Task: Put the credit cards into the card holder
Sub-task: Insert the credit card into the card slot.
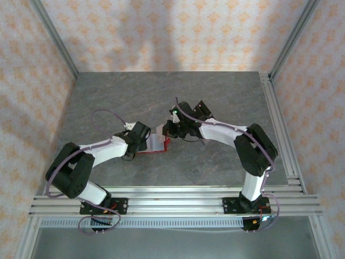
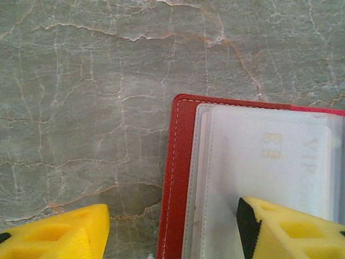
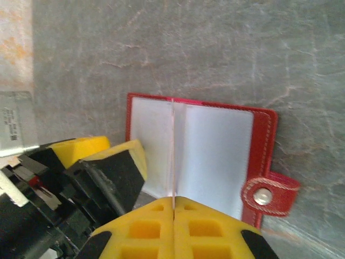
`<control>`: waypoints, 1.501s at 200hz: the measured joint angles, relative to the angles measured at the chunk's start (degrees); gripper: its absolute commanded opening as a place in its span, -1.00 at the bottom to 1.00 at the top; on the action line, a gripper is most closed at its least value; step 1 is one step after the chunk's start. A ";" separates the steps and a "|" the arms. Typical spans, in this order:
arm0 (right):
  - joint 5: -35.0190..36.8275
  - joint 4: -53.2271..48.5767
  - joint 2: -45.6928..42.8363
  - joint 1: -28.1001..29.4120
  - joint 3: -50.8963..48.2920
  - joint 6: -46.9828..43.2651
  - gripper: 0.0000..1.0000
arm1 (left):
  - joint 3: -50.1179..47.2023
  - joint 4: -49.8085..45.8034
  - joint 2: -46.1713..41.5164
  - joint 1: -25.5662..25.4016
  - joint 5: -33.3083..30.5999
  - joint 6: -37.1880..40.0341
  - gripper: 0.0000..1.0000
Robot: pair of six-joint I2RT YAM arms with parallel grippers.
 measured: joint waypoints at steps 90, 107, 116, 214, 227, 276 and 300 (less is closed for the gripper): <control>-1.36 11.80 2.14 1.84 -2.16 6.08 -1.00 | -0.02 -1.95 -0.02 0.00 -2.51 -0.48 0.29; -1.90 12.07 3.28 1.99 -2.16 6.10 -1.00 | -0.02 -2.23 -0.11 0.00 -2.54 -0.46 0.29; -2.12 12.09 4.09 2.05 -2.16 6.10 -1.00 | -0.02 -2.27 -0.15 0.00 -2.54 -0.48 0.29; 2.71 -0.31 9.60 3.17 3.28 0.87 -1.00 | -0.02 -2.91 -0.37 0.00 -2.71 -0.46 0.28; 4.26 -1.75 9.60 3.17 3.34 0.11 -1.00 | -0.02 -3.61 -0.46 0.00 -2.99 -0.48 0.28; 6.95 -3.65 9.60 3.15 3.34 -0.81 -1.00 | -0.02 -4.22 -0.50 0.00 -4.04 -0.46 0.28; 6.73 -3.65 9.55 3.04 3.34 -0.83 -1.00 | -0.02 -4.22 -0.50 0.02 -4.02 -0.48 0.28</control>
